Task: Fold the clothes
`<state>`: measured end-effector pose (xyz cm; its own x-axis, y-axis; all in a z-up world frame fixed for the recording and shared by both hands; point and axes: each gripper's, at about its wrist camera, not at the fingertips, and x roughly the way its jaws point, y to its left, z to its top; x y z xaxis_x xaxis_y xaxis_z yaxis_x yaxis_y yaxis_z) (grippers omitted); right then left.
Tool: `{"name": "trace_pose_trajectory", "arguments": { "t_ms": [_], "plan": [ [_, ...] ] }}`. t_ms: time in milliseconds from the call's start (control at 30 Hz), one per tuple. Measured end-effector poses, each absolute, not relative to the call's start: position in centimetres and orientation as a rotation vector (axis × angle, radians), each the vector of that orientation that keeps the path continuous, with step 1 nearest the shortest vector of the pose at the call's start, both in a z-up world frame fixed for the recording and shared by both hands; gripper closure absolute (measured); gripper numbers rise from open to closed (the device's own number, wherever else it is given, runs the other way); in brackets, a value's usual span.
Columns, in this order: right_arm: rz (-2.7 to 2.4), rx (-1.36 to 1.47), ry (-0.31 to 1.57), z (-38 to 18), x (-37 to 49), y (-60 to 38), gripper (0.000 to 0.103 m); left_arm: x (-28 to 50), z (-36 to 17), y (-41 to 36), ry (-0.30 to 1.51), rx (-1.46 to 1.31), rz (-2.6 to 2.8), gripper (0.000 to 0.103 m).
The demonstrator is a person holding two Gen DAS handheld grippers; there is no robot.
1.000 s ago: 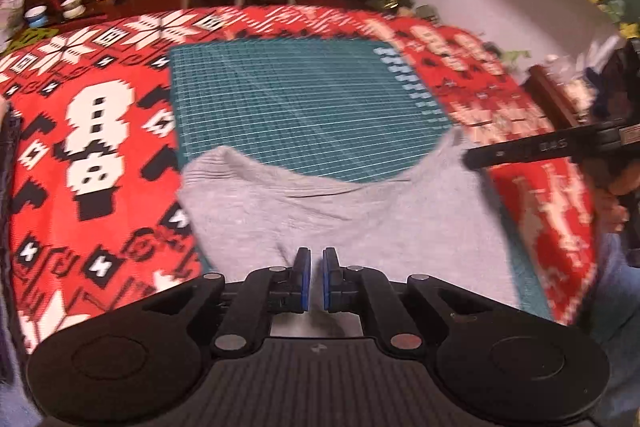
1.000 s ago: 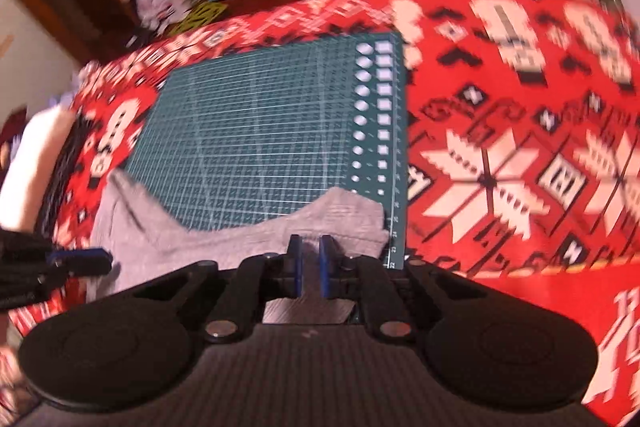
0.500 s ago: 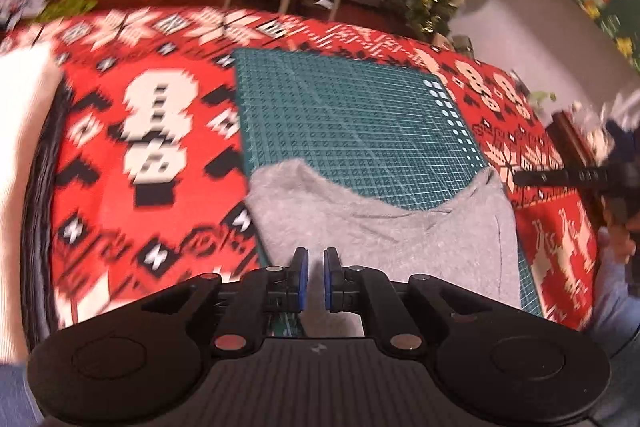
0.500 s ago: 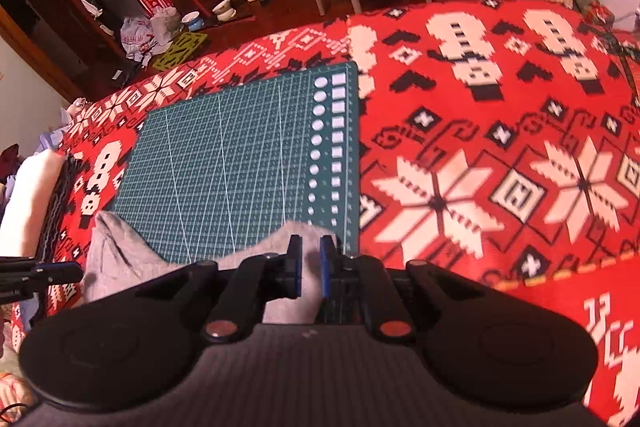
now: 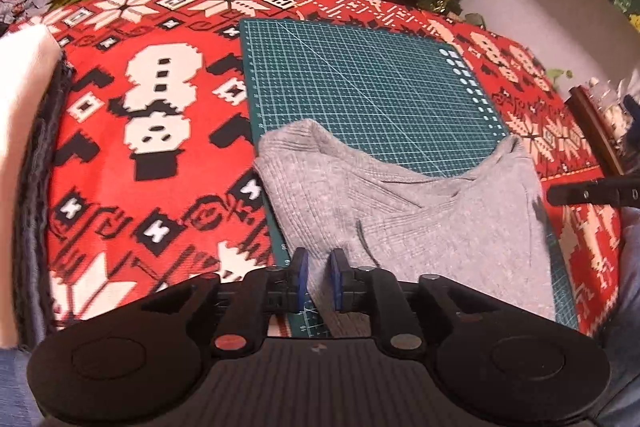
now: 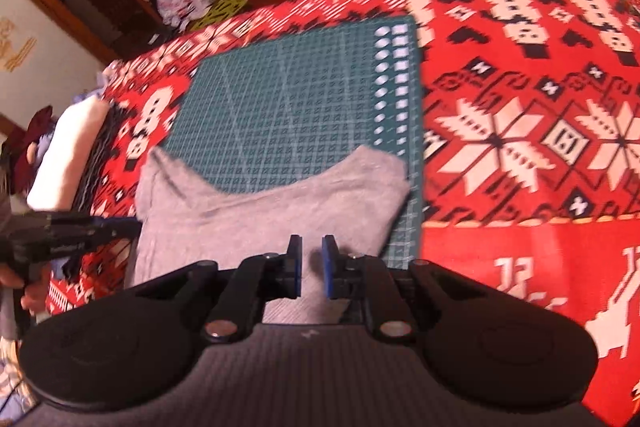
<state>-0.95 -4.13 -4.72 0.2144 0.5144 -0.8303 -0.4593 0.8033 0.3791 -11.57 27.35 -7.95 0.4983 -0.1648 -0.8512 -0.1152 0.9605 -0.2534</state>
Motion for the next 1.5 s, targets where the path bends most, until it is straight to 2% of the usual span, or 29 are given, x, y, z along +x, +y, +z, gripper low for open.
{"name": "trace_pose_trajectory", "arguments": {
  "t_ms": [467,767,867,967,1033,1233,1500],
  "plan": [
    [0.702,0.037,1.183,-5.0,-1.4,-3.4,0.090,-7.5,-8.1,28.0,0.996,-0.288,0.032,0.086],
    [0.709,0.040,1.169,-4.2,-1.4,-3.7,0.090,-7.9,-5.2,29.2,0.922,-0.342,0.051,0.086],
    [0.724,0.028,1.177,-4.2,-1.9,-3.4,0.090,-9.9,-5.4,29.1,0.953,-0.370,0.004,0.086],
    [0.738,0.009,1.187,-4.6,-2.4,-2.7,0.090,-11.5,-6.1,28.3,0.987,-0.366,-0.032,0.096],
    [0.741,0.000,1.194,-4.8,-2.5,-2.3,0.090,-12.2,-6.7,27.5,1.007,-0.352,-0.053,0.097],
    [0.769,-0.021,1.206,-4.8,-3.5,-1.8,0.090,-13.4,-8.0,25.8,1.057,-0.351,-0.077,0.098],
    [0.860,-0.186,1.222,-5.4,-8.1,-0.9,0.091,-16.5,-8.5,22.7,1.128,-0.358,-0.196,0.098]
  ]
}}
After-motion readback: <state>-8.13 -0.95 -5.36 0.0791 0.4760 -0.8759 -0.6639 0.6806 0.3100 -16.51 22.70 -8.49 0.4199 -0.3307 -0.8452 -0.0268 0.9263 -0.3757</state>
